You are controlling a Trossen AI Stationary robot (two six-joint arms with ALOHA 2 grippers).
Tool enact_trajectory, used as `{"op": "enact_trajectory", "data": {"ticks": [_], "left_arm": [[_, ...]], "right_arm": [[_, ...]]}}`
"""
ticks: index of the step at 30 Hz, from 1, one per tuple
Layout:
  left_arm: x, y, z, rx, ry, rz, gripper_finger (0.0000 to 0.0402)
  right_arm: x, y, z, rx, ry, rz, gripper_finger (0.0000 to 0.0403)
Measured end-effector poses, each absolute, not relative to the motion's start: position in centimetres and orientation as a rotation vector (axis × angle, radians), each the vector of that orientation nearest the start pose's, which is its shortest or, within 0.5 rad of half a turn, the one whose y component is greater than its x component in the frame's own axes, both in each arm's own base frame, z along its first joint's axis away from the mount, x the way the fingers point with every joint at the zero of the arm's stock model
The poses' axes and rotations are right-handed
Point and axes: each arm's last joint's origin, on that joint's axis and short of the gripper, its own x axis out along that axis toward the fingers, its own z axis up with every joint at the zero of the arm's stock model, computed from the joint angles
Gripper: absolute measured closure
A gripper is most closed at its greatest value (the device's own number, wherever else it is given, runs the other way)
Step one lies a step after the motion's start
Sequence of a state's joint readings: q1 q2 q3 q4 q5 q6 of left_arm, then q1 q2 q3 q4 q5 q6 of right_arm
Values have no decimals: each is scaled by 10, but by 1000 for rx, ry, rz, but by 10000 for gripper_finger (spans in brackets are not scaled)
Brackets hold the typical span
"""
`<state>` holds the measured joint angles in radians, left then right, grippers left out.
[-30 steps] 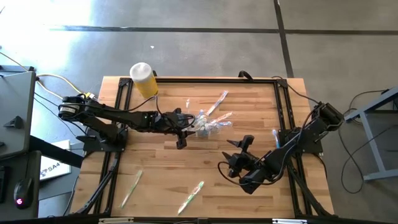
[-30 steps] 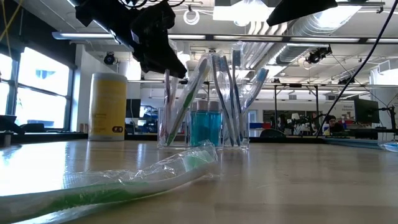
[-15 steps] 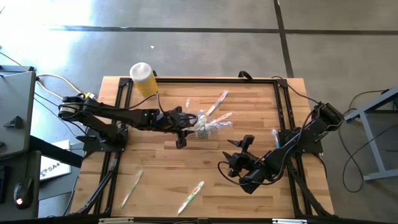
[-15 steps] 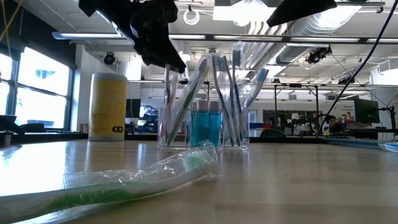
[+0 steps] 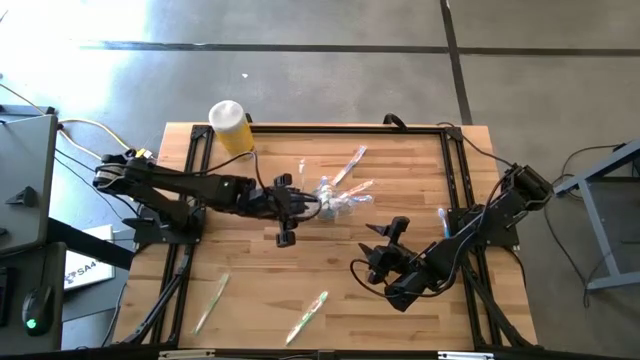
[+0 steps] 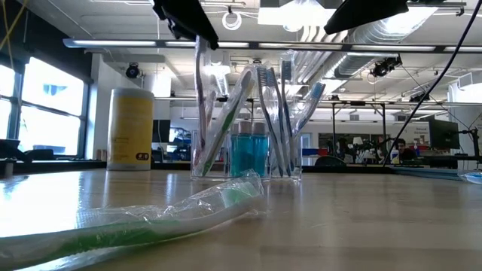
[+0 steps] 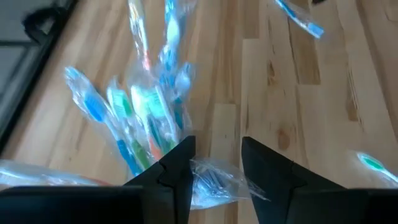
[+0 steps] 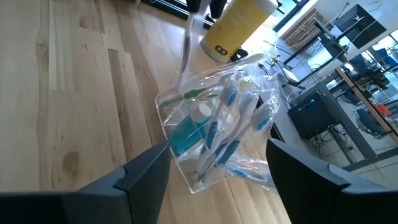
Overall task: Pick & Place toothbrushing station
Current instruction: Put the purple toothbrush into the transparent organizer, then put the green toothbrush into the transparent organizer
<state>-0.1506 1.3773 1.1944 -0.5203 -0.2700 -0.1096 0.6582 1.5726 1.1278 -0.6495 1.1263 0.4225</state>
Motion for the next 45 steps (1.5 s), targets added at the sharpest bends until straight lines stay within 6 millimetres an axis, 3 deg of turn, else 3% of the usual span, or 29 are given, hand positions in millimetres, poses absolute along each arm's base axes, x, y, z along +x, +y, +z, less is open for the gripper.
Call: {"op": "enact_trajectory", "data": {"ticks": [5,16,22,36,40,45], "left_arm": [[291,-37,315,62,693,186,277],[315,-2,280,64,825,322,277],[316,1,280,98,830,317,277],[322,1,293,221,711,264,277],[312,0,312,273,639,307,277],[283,-5,345,306,533,335,277]], "right_arm": [[257,165,245,-457,576,-542,147],[257,165,245,-435,572,-545,147],[257,165,245,-438,574,-545,147],[256,165,245,-442,574,-546,147],[257,165,245,-441,574,-546,147],[256,165,244,-450,581,-548,147]]}}
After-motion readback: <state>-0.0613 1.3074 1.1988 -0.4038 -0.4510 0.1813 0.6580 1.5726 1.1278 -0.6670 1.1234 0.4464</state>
